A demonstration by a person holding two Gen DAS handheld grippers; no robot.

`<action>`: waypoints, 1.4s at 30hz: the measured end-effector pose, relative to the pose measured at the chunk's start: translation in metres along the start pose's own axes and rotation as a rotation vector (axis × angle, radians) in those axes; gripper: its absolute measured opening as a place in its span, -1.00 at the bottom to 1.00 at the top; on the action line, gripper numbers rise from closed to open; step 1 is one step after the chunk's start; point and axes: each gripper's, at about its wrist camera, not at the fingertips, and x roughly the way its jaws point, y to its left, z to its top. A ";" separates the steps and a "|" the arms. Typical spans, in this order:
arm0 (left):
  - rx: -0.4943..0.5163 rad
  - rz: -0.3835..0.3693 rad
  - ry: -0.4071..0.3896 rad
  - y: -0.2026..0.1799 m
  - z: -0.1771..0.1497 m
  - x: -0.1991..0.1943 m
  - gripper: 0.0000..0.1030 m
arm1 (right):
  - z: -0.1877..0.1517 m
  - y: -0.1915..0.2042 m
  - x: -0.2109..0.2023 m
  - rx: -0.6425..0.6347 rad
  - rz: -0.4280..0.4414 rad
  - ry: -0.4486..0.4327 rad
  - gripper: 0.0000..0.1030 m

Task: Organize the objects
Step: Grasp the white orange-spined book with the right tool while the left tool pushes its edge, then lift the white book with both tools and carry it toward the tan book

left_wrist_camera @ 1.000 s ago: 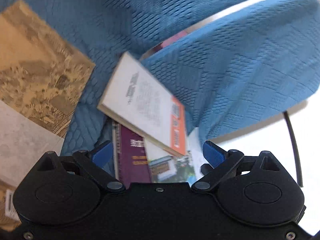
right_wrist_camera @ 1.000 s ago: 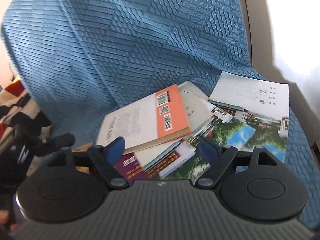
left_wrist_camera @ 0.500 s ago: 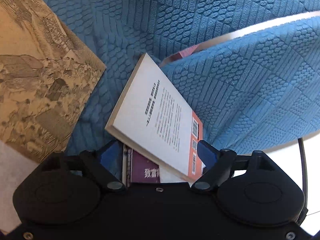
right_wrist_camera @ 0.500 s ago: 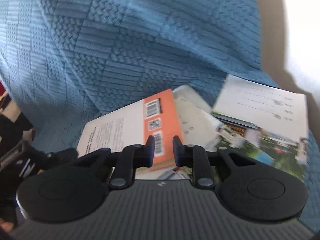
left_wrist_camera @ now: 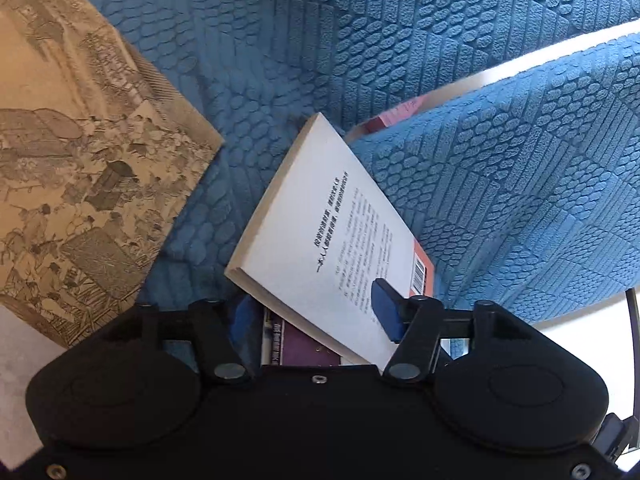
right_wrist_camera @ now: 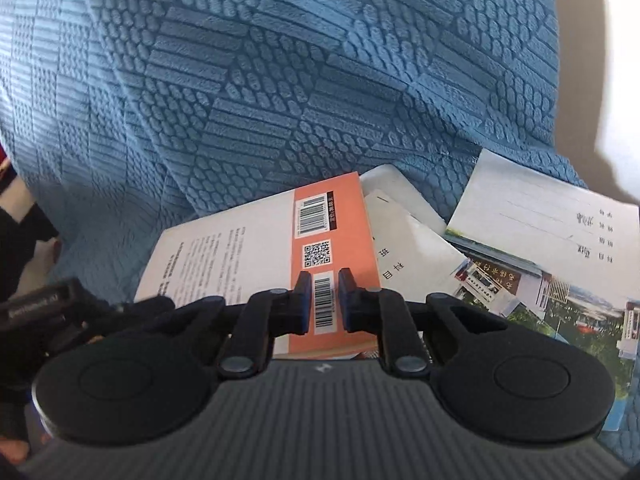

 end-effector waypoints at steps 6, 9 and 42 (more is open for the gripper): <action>0.030 0.020 -0.025 0.000 0.000 -0.011 -0.40 | 0.004 -0.007 -0.006 0.075 0.048 0.007 -0.62; 0.069 0.040 -0.034 -0.010 -0.001 -0.016 -0.43 | 0.006 -0.013 -0.015 0.177 0.123 0.013 -0.59; 0.114 -0.034 -0.057 -0.038 -0.002 -0.062 -0.70 | -0.040 -0.012 0.039 0.880 0.561 0.244 -0.38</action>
